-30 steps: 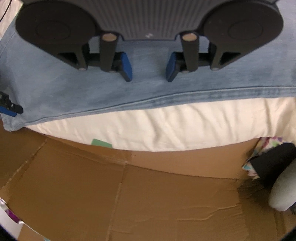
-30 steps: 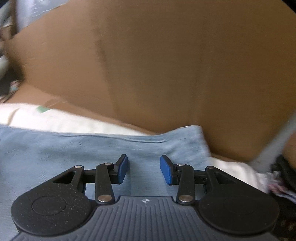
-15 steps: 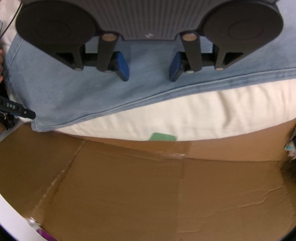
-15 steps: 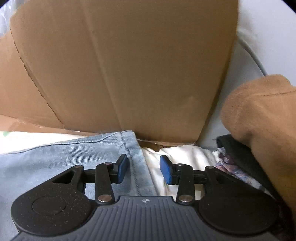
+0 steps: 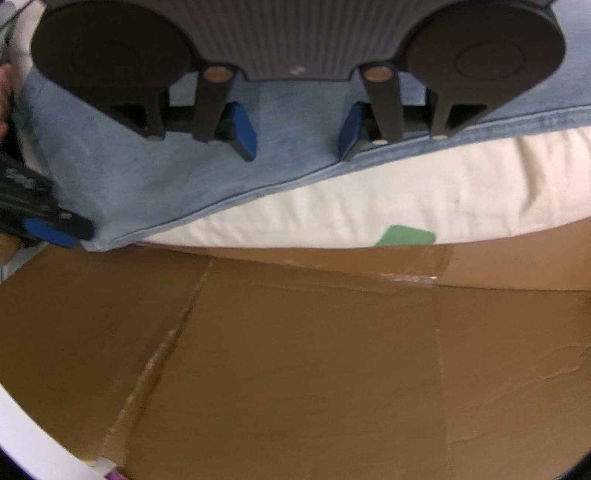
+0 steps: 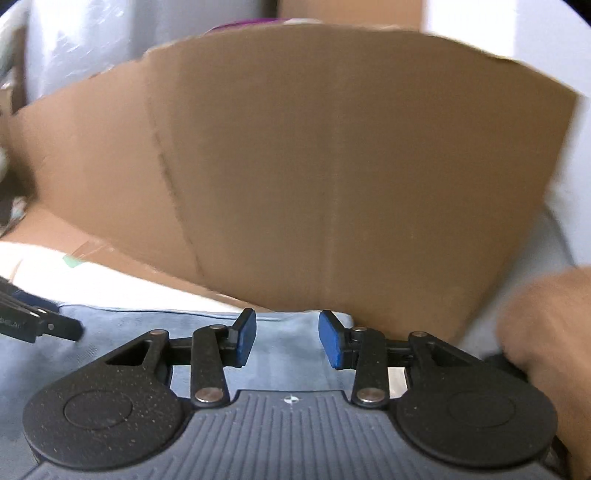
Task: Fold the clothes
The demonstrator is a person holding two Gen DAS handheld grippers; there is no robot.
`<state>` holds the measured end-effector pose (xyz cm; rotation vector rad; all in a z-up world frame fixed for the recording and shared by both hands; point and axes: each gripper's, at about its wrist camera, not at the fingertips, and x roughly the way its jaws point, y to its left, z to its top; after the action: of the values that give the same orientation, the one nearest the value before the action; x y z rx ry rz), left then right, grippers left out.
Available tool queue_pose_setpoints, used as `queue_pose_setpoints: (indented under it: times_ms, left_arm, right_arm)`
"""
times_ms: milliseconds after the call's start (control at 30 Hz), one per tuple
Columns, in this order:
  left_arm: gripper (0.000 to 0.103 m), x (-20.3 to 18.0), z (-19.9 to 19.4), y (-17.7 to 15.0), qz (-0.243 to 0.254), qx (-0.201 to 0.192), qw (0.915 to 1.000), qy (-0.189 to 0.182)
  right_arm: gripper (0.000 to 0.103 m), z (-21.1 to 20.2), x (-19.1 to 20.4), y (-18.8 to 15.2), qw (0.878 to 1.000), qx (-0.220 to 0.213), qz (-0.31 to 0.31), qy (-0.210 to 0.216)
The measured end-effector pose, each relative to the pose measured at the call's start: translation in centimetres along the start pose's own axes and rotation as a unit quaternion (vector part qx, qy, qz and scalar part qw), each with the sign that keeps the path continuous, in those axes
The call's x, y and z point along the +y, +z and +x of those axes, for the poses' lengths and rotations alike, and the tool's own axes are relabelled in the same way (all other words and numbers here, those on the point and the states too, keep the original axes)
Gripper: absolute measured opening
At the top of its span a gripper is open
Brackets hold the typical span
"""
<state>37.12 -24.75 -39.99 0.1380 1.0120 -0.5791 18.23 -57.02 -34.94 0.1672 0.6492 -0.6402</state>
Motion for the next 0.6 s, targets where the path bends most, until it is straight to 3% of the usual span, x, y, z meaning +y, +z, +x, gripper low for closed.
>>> queue_pose_setpoints:
  times_ms: [67,267,433,600]
  left_arm:
    - [0.030,-0.4,0.1,0.1,0.003,-0.001,0.9999,-0.011]
    - [0.028,-1.3,1.0,0.8,0.001,-0.002,0.9997,-0.025]
    - [0.030,-1.6,2.5,1.0,-0.021,-0.001,0.9994,-0.026]
    - [0.031,-2.7,2.6,1.9,0.019,0.017,0.9996,-0.014]
  right_arm:
    - [0.044,0.9,-0.4,0.2,1.000,0.003,0.006,0.000]
    - [0.043,3.2,-1.1,-1.0,0.999,0.041,0.005,-0.014]
    - [0.043,3.3,-1.4,-1.1,0.999,0.048,0.002,-0.018]
    - [0.044,2.0,-2.0,-0.8,0.999,0.043,0.019,-0.017]
